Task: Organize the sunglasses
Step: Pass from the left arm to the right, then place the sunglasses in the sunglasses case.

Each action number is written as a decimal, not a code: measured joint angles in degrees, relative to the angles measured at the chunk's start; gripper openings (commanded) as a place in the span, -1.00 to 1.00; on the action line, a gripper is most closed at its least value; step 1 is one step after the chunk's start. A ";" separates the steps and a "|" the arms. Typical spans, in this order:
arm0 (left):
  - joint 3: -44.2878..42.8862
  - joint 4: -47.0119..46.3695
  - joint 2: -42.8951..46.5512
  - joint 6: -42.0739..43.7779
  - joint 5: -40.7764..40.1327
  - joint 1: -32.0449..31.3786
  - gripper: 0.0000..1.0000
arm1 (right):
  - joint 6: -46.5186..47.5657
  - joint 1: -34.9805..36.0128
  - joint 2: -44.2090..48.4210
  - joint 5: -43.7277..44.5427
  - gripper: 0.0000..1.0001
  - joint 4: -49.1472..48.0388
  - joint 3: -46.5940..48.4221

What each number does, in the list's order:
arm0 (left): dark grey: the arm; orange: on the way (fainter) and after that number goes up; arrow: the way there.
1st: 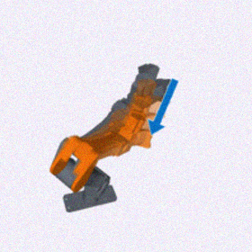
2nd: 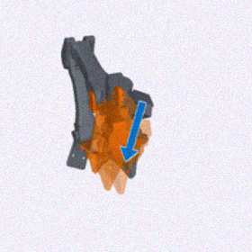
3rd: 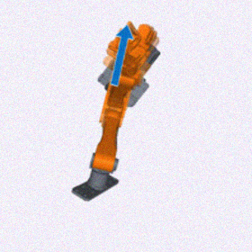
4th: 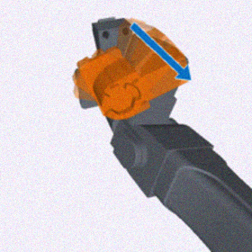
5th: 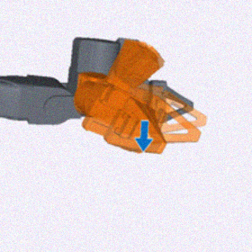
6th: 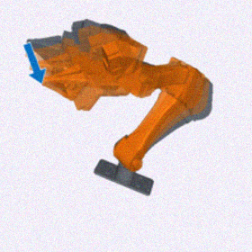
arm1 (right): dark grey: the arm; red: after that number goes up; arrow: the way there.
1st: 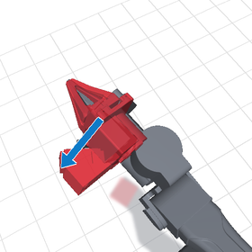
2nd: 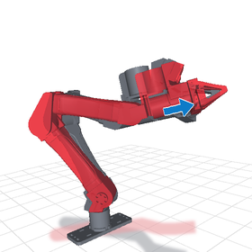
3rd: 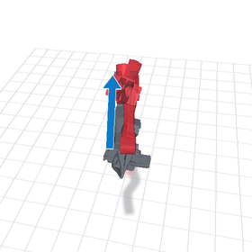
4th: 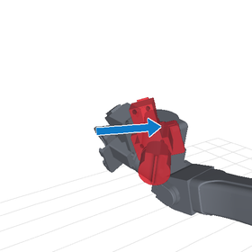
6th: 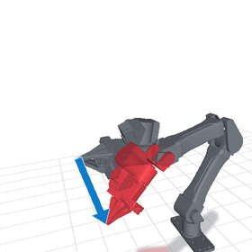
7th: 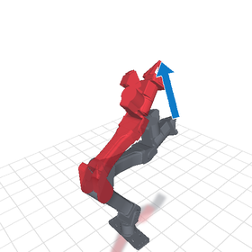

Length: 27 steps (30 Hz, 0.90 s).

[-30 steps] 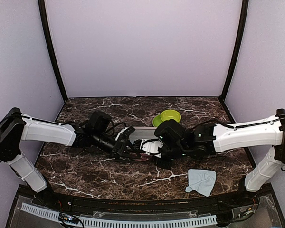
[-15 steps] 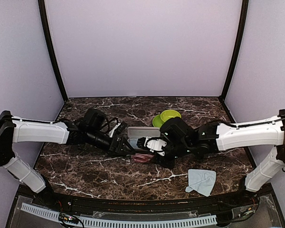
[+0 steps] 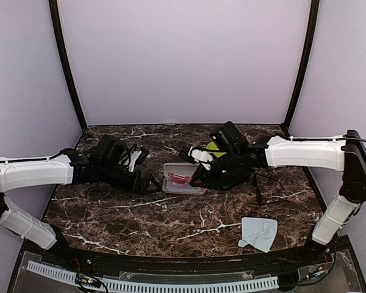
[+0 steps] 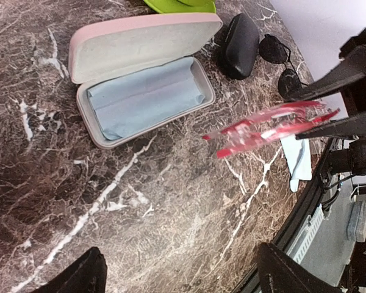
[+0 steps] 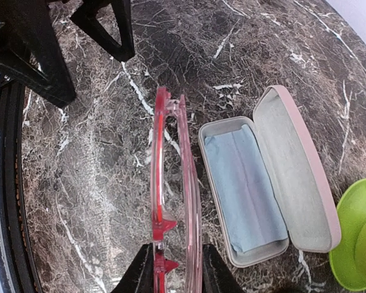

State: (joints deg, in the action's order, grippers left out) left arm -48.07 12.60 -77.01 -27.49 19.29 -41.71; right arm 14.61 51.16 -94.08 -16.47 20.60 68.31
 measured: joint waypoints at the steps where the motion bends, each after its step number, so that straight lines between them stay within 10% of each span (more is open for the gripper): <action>1: 0.00 0.31 0.76 0.15 -0.87 0.00 0.76 | 0.48 -1.16 -1.44 -1.68 -0.51 0.31 1.20; 27: 0.00 1.18 3.26 0.92 -4.87 0.37 0.76 | 12.81 -9.75 -27.30 -17.46 -0.50 17.46 25.24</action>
State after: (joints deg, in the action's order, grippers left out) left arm -48.07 13.78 -73.76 -26.57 14.41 -41.34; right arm 27.42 41.41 -121.38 -33.93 38.06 93.56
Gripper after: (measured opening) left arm 0.880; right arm 0.255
